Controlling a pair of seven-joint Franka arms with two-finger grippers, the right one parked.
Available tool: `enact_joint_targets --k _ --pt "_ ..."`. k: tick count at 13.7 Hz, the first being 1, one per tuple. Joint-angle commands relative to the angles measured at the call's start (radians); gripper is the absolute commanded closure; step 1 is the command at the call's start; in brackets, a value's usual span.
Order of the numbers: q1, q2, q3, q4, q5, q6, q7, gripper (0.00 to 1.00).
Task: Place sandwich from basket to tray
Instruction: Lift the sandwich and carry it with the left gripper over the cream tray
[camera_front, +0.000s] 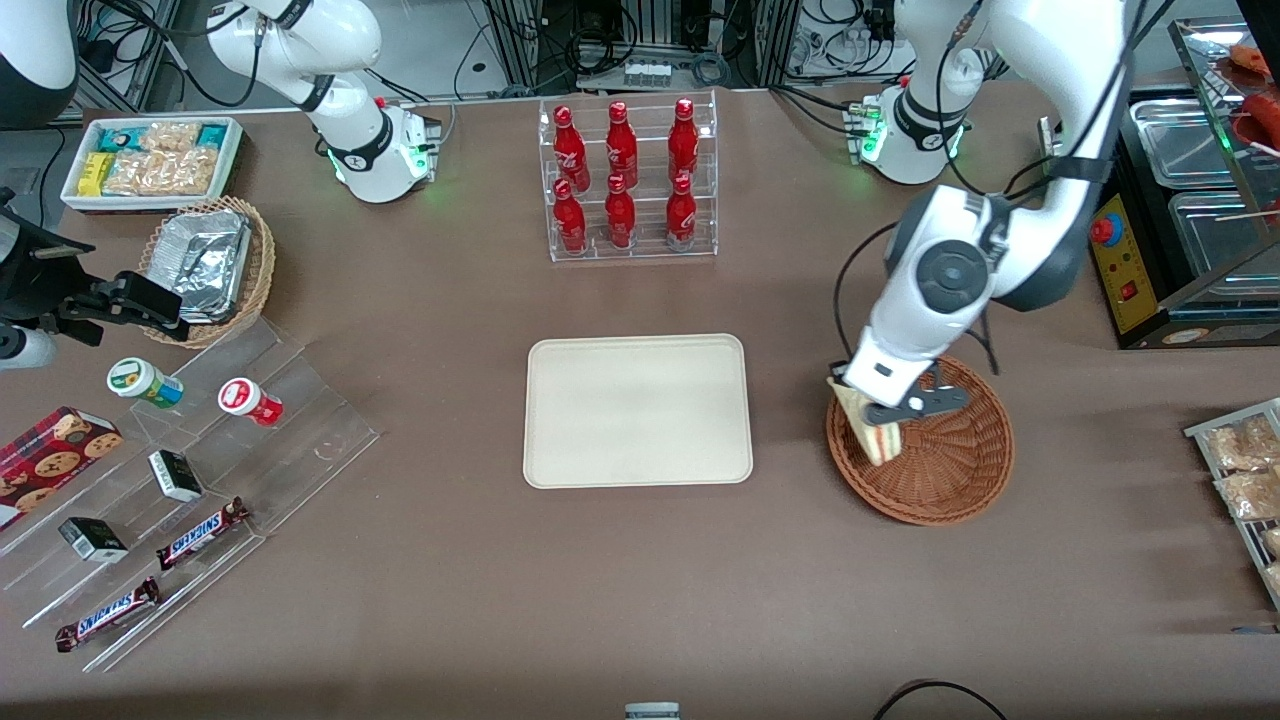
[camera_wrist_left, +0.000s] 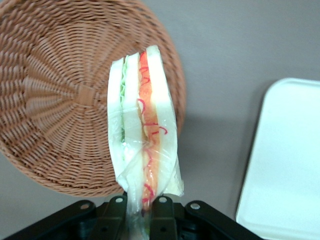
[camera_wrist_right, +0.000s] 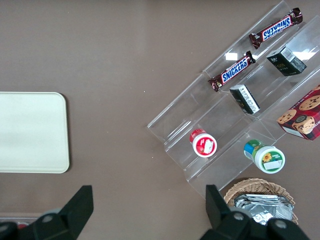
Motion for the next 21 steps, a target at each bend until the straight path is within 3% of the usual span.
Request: enact_joint_targets --k 1,7,21 --pt "-0.077 0.057 0.010 0.069 0.048 -0.020 -0.001 1.00" --pt "-0.185 0.153 0.004 0.178 0.033 -0.017 0.093 1.00" --pt "-0.183 0.415 -0.122 0.442 -0.004 -0.023 0.102 1.00"
